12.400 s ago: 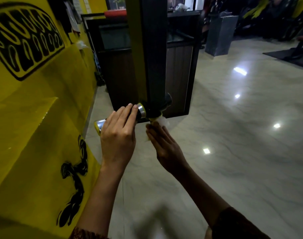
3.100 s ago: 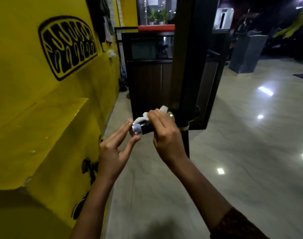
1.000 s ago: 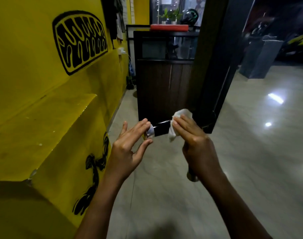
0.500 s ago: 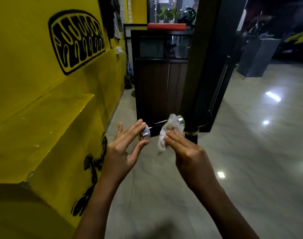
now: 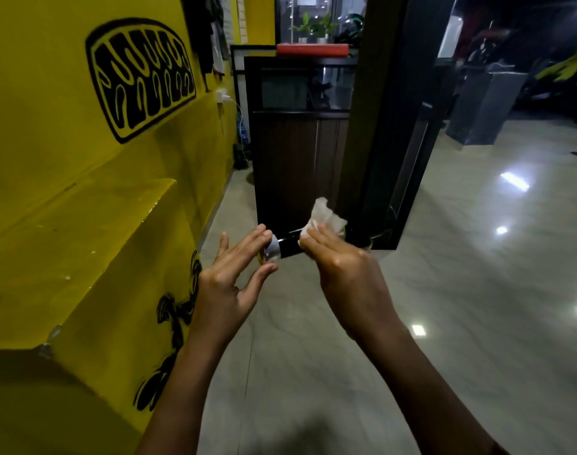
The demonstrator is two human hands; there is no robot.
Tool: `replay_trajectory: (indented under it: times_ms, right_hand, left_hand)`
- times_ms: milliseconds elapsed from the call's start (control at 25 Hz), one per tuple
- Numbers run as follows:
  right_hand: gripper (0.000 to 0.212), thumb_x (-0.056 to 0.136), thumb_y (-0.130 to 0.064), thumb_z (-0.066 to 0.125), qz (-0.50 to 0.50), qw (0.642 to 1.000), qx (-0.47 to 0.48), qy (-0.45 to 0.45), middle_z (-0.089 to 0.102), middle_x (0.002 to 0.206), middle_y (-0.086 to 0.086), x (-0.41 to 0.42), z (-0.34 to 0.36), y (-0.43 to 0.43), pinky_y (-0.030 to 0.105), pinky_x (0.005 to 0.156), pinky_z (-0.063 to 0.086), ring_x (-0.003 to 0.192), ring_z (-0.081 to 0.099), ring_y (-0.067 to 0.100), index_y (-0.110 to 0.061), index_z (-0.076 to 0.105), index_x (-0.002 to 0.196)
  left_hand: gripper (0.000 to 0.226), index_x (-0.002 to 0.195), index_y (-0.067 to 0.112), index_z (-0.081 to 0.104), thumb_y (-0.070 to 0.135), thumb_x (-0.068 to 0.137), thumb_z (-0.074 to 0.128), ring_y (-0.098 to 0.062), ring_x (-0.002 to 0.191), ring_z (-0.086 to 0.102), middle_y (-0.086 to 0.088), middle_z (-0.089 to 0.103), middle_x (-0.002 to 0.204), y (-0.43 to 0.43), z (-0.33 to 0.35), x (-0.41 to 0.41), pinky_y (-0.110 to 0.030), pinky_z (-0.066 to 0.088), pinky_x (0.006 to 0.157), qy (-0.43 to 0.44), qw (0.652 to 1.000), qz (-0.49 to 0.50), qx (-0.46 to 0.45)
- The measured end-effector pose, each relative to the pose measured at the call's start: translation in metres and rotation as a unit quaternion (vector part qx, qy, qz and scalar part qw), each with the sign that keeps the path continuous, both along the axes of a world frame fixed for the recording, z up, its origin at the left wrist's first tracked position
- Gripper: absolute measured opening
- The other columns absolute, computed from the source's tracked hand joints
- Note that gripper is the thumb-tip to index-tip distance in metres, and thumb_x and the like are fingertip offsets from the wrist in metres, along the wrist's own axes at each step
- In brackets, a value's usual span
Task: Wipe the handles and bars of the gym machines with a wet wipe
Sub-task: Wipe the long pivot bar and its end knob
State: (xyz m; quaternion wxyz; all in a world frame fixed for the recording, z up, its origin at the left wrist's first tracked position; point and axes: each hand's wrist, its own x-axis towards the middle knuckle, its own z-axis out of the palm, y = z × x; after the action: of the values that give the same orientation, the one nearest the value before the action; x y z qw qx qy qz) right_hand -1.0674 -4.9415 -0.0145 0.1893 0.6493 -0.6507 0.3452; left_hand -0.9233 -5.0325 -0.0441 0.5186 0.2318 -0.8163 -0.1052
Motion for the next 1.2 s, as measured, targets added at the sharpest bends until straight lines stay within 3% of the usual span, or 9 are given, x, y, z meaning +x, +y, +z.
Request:
replay_trajectory:
  times_ms: [120, 200, 360, 440, 560, 680, 800, 1000, 1200]
  right_hand:
    - [0.034, 0.072, 0.005, 0.073, 0.034, 0.999, -0.021, -0.009, 0.07, 0.102, 0.015, 0.003, 0.004, 0.011, 0.033, 0.078, 0.056, 0.094, 0.068, 0.025, -0.003, 0.068, 0.104]
    - [0.032, 0.082, -0.005, 0.064, -0.003, 0.999, -0.026, 0.018, 0.064, 0.113, 0.017, -0.002, 0.004, -0.001, 0.037, 0.082, 0.055, 0.104, 0.063, 0.03, -0.003, 0.062, 0.114]
    - [0.062, 0.068, 0.013, 0.07, -0.069, 0.997, 0.007, 0.034, 0.053, 0.129, 0.024, -0.005, -0.014, -0.012, 0.044, 0.099, 0.036, 0.123, 0.049, 0.036, 0.001, 0.052, 0.127]
    - [0.069, 0.06, 0.017, 0.073, -0.067, 0.997, 0.027, 0.012, 0.054, 0.128, 0.024, 0.005, -0.02, 0.003, 0.036, 0.091, 0.043, 0.114, 0.057, 0.034, 0.003, 0.054, 0.125]
    - [0.055, 0.07, 0.01, 0.068, -0.019, 0.999, -0.003, -0.032, 0.056, 0.125, 0.023, 0.013, -0.012, 0.021, 0.037, 0.084, 0.053, 0.107, 0.061, 0.032, 0.001, 0.056, 0.123]
    - [0.051, 0.078, 0.005, 0.048, -0.037, 0.997, -0.068, -0.001, 0.051, 0.129, 0.027, 0.0, 0.004, 0.004, 0.042, 0.098, 0.039, 0.125, 0.04, 0.029, 0.005, 0.048, 0.128]
    - [0.06, 0.076, 0.011, 0.045, -0.049, 0.998, -0.037, 0.011, 0.043, 0.139, 0.024, -0.004, -0.011, -0.013, 0.045, 0.104, 0.031, 0.131, 0.027, 0.027, 0.002, 0.041, 0.135]
    - [0.065, 0.064, 0.02, 0.07, -0.015, 1.0, -0.025, 0.008, 0.051, 0.131, 0.024, 0.0, -0.035, -0.003, 0.043, 0.099, 0.034, 0.125, 0.046, 0.034, 0.003, 0.053, 0.125]
    - [0.06, 0.062, 0.013, 0.076, 0.042, 0.997, -0.007, -0.063, 0.063, 0.117, 0.018, -0.017, -0.036, 0.025, 0.028, 0.092, 0.046, 0.11, 0.057, 0.018, -0.002, 0.059, 0.117]
  left_hand:
    - [0.045, 0.122, 0.007, 0.057, 0.027, 0.082, 0.06, 0.007, 0.125, 0.04, -0.002, 0.053, 0.129, 0.001, -0.002, 0.0, -0.035, 0.025, 0.113, 0.005, 1.0, 0.0, -0.001]
    - [0.045, 0.123, 0.007, 0.056, 0.026, 0.082, 0.061, 0.008, 0.125, 0.04, -0.003, 0.053, 0.129, 0.001, -0.002, -0.001, -0.033, 0.024, 0.113, 0.01, 1.0, 0.002, 0.003]
    - [0.045, 0.121, 0.007, 0.058, 0.028, 0.082, 0.059, 0.01, 0.125, 0.039, -0.003, 0.053, 0.128, 0.002, -0.002, -0.001, -0.033, 0.022, 0.113, 0.007, 1.0, 0.003, 0.007]
    - [0.045, 0.121, 0.007, 0.058, 0.028, 0.082, 0.059, 0.01, 0.125, 0.038, -0.002, 0.053, 0.128, 0.001, -0.001, -0.001, -0.033, 0.023, 0.113, 0.003, 1.0, 0.008, 0.004]
    - [0.045, 0.122, 0.007, 0.058, 0.028, 0.082, 0.059, 0.01, 0.125, 0.038, -0.002, 0.053, 0.128, 0.002, -0.002, -0.001, -0.032, 0.023, 0.113, 0.005, 1.0, 0.011, 0.004]
    - [0.044, 0.121, 0.007, 0.057, 0.028, 0.082, 0.059, 0.002, 0.125, 0.041, -0.004, 0.053, 0.128, 0.002, -0.002, -0.002, -0.032, 0.023, 0.113, 0.008, 1.0, 0.009, 0.007]
    - [0.045, 0.122, 0.007, 0.057, 0.028, 0.082, 0.058, -0.005, 0.124, 0.043, -0.005, 0.053, 0.128, 0.004, 0.0, -0.002, -0.031, 0.023, 0.113, 0.002, 1.0, 0.013, 0.01]
    - [0.044, 0.121, 0.009, 0.058, 0.026, 0.081, 0.066, -0.004, 0.122, 0.046, -0.001, 0.054, 0.127, 0.004, 0.002, 0.001, -0.019, 0.034, 0.106, -0.004, 1.0, 0.005, 0.025]
    - [0.034, 0.105, 0.01, 0.068, 0.027, 0.076, 0.069, -0.003, 0.106, 0.055, -0.002, 0.064, 0.112, 0.012, 0.021, -0.007, -0.007, 0.042, 0.091, 0.021, 0.998, 0.036, 0.048]
